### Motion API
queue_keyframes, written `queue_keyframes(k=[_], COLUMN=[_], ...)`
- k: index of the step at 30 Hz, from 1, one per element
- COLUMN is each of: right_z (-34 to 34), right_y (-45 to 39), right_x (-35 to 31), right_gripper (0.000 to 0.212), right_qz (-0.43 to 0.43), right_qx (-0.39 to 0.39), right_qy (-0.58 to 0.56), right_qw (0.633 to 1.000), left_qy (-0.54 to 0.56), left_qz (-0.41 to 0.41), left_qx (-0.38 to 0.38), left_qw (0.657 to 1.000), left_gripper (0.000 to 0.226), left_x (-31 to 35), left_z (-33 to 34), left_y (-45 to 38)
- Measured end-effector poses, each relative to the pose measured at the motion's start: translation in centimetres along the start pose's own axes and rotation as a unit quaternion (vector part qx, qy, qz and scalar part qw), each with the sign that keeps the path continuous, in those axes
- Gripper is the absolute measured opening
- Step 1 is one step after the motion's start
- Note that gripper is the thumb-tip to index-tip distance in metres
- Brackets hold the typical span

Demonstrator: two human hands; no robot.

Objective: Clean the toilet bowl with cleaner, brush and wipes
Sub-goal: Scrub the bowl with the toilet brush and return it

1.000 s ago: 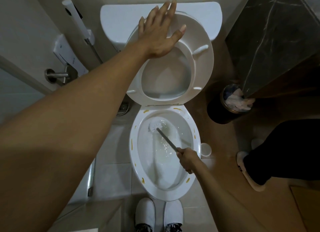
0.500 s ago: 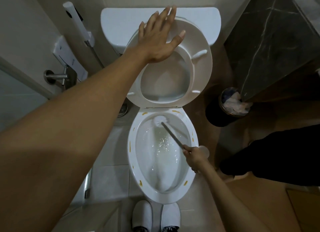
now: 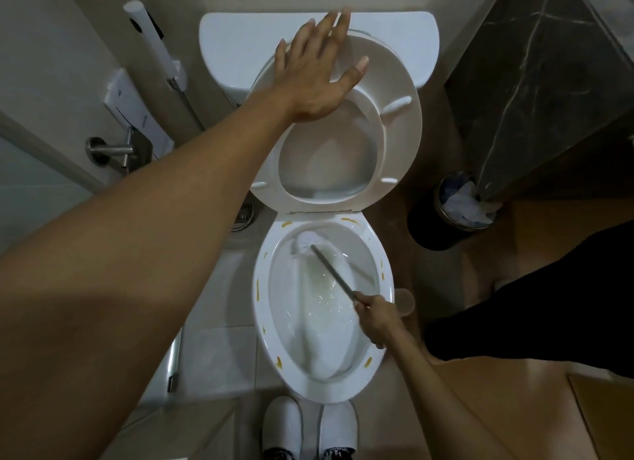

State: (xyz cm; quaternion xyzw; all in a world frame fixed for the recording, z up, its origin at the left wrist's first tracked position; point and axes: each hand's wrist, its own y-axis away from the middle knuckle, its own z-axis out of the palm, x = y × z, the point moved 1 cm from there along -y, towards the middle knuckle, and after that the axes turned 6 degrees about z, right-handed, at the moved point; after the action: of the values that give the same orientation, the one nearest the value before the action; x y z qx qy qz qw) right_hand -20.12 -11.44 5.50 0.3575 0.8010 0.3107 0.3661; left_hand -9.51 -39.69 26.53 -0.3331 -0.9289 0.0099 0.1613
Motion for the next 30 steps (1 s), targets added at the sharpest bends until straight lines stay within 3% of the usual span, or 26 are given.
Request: queue_keyframes(k=[4,8,11,15,19,27,30], right_z=[-2.0,0.2,1.5,-0.2,-3.3,-1.5,-2.2], right_y=[0.1,0.3,0.4,1.6,2.6,0.9,1.1], right_x=[1.6,-0.1,-1.1,-1.1,-1.9,-3.3,-2.9], right_gripper=[0.037,0.034,0.034,0.034,0.031,0.034,0.032], right_qz=[0.043,-0.004,-0.03,-0.004,0.012,-0.048,-0.031], right_qx=[0.035,0.012,-0.039,-0.113,-0.202,-0.091,-0.112], right_qy=[-0.023,-0.025,0.034,0.056,0.18,0.257,0.23], right_qw=[0.998,1.0,0.998,0.992,0.963,0.961,0.966], left_qy=[-0.005,-0.006,-0.01,-0.013,-0.009,-0.013,-0.014], left_qz=[0.002,0.001,0.002,0.0,-0.001,0.0,0.0], left_qx=[0.004,0.004,0.006,0.009,0.012,0.007,0.004], left_qw=[1.0,1.0,1.0,1.0,1.0,1.0,1.0], left_gripper=[0.07,0.07,0.07,0.07,0.07,0.07,0.07], left_x=[0.0,0.0,0.0,-0.1,-0.1,-0.2,-0.2], left_z=[0.0,0.1,0.1,0.2,0.2,0.3,0.3], left_y=[0.0,0.0,-0.1,-0.2,-0.1,-0.2,-0.2])
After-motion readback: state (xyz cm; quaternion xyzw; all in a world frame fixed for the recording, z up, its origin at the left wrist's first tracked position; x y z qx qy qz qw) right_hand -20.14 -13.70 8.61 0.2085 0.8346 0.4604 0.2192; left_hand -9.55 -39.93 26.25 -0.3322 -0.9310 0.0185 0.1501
